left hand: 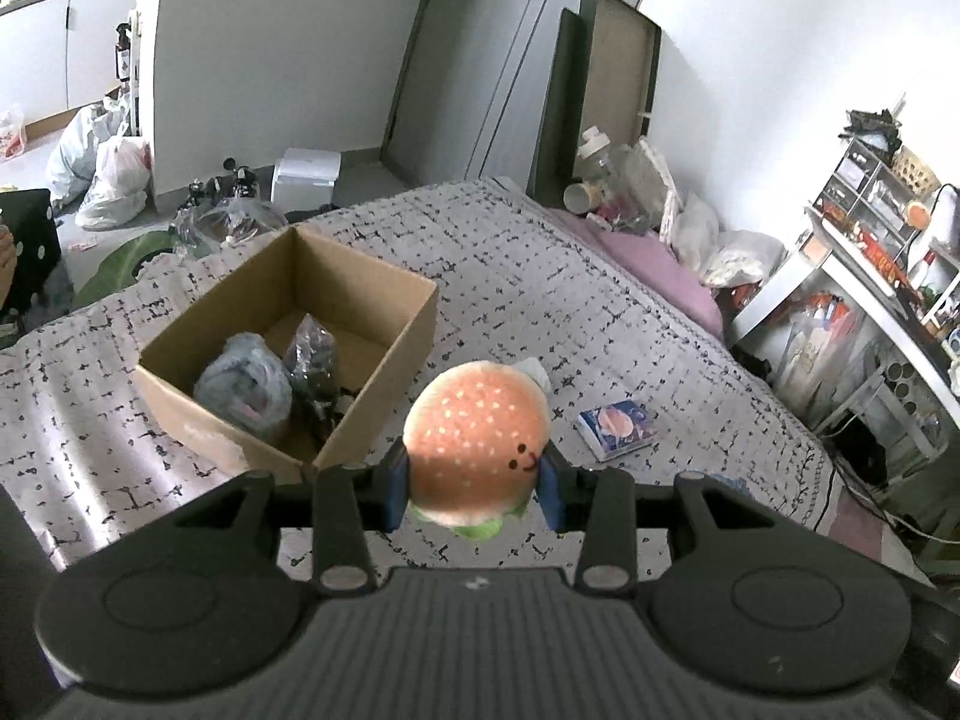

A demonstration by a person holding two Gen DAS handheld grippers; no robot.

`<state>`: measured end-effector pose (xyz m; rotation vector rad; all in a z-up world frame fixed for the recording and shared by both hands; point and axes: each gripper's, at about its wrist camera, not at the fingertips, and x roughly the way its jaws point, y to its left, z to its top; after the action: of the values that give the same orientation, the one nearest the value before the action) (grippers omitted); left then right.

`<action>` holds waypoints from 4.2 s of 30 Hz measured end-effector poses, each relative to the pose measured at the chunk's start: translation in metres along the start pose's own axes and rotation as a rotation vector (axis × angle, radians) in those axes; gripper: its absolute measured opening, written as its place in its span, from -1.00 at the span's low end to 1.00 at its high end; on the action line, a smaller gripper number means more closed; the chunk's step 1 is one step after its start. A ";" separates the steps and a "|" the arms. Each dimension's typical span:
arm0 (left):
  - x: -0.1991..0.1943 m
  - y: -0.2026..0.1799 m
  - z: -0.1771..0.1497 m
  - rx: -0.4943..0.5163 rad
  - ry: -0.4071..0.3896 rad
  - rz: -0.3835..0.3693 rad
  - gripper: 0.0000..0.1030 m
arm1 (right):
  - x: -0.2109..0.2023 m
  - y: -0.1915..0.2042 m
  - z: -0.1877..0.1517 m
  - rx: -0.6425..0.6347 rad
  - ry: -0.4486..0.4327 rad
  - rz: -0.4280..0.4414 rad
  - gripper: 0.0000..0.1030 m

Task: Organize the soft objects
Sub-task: 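Lift the burger with the left gripper while the right gripper carries the cloth over the box, then open the right gripper to drop the cloth while the left gripper releases the burger into the box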

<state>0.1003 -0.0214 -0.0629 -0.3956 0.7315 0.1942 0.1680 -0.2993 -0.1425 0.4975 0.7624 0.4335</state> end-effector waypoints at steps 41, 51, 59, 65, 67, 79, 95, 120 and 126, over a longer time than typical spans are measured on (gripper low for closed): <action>-0.010 0.064 0.051 -0.068 -0.035 -0.001 -0.20 | 0.010 0.100 0.014 -0.102 -0.079 0.038 -0.53; 0.005 0.078 0.066 -0.069 -0.003 0.007 -0.20 | 0.033 0.115 0.018 -0.092 -0.064 0.041 -0.53; 0.019 0.091 0.079 -0.081 0.017 0.025 -0.20 | 0.051 0.124 0.023 -0.089 -0.046 0.039 -0.53; 0.032 0.096 0.085 -0.086 0.033 0.028 -0.20 | 0.064 0.131 0.026 -0.092 -0.036 0.041 -0.53; 0.037 0.098 0.087 -0.086 0.040 0.029 -0.20 | 0.068 0.133 0.027 -0.091 -0.032 0.041 -0.53; 0.064 0.116 0.096 -0.122 0.082 0.032 -0.20 | 0.102 0.142 0.025 -0.091 0.023 0.017 -0.53; 0.109 0.151 0.114 -0.174 0.132 0.040 -0.20 | 0.172 0.161 0.008 -0.088 0.154 0.004 -0.52; 0.144 0.132 0.116 -0.120 0.212 0.079 0.22 | 0.168 0.129 0.014 0.004 0.160 -0.088 -0.14; 0.124 0.118 0.116 -0.099 0.183 0.086 0.49 | 0.146 0.122 0.018 0.006 0.137 -0.077 -0.12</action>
<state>0.2257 0.1380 -0.1027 -0.4813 0.9222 0.2784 0.2527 -0.1275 -0.1409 0.4457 0.9120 0.3964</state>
